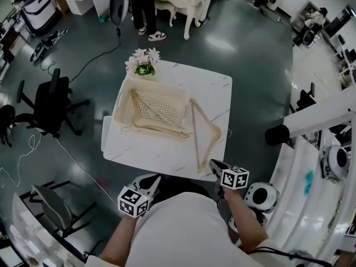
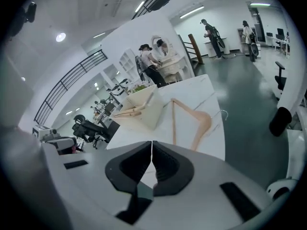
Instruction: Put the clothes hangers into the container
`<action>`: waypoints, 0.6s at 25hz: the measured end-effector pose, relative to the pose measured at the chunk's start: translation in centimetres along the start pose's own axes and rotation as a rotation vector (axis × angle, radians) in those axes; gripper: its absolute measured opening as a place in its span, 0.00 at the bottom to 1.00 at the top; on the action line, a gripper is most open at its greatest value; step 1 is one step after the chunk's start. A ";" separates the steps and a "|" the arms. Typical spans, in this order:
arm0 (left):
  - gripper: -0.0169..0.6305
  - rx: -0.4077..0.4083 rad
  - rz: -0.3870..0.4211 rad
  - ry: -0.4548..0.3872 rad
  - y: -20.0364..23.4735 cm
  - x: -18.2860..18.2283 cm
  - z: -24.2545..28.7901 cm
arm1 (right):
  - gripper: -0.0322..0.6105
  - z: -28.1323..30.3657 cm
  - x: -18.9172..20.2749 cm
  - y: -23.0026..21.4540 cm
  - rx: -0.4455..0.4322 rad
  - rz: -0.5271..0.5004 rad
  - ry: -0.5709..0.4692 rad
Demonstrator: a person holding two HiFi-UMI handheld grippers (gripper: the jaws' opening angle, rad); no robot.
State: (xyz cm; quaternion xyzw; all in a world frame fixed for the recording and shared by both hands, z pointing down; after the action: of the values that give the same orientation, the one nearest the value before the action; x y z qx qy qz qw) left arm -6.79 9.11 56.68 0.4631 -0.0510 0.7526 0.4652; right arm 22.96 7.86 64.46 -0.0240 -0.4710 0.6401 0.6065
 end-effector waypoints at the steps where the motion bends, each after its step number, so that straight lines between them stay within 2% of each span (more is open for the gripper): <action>1: 0.04 -0.005 -0.005 0.008 -0.4 0.0 0.3 | 0.08 0.0 -0.2 -0.8 0.011 0.006 0.006; 10: 0.04 -0.064 -0.079 0.046 -3.5 0.2 3.3 | 0.09 2.7 -0.6 -8.2 0.078 0.029 0.111; 15: 0.04 -0.121 -0.119 0.061 -3.8 0.5 4.0 | 0.10 4.3 -1.1 -12.2 0.120 0.111 0.131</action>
State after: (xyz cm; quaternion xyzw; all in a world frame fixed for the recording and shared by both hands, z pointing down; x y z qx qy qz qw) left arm -1.44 9.54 57.93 0.4130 -0.0544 0.7329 0.5378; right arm 29.88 2.34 73.97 -0.0552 -0.3891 0.6969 0.5999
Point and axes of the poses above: the fingertips, and each gripper's own axes: z forward along the fingers, y to its left, x out of its underside, the point moved 5 cm from there along -z, backward along the fingers, and after that the axes turned 10 degrees about -x, right-handed, at the moved point
